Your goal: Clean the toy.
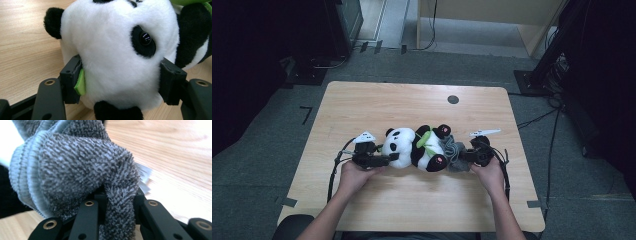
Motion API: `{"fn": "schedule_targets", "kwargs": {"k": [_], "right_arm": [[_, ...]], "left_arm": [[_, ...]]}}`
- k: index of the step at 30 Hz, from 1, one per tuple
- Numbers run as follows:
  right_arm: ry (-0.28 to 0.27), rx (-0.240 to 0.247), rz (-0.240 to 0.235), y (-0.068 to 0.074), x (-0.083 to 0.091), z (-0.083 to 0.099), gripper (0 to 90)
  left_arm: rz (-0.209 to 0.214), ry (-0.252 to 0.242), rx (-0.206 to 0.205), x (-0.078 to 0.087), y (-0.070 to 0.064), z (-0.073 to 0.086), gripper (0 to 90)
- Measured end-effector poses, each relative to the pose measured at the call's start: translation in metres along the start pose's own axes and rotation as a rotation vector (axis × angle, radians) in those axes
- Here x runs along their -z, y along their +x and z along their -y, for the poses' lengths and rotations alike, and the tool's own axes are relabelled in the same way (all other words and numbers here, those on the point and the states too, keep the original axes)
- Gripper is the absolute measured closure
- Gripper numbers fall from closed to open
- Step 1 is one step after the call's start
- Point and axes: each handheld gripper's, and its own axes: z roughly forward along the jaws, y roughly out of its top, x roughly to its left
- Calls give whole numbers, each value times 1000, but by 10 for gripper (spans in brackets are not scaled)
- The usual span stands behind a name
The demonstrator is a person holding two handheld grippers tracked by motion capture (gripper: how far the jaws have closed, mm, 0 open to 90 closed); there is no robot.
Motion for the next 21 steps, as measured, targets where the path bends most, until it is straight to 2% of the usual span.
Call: {"fn": "schedule_targets", "kwargs": {"k": [5, 9, 12, 16, 21], "right_arm": [[-25, -35, 47, -12, 10, 0, 761], [-88, -63, 78, -21, 26, -2, 761], [-144, -70, 75, -22, 37, -6, 761], [-197, -42, 75, -13, 50, -15, 761], [-275, 39, 47, 12, 69, -35, 761]], "left_arm": [[1, -1, -6, 0, 0, 0, 325], [1, -5, -8, 0, 0, 1, 323], [0, -7, -14, 0, 0, 2, 323], [-6, -11, -18, 1, -1, 4, 320], [-2, -14, -7, 0, -1, 4, 321]]}}
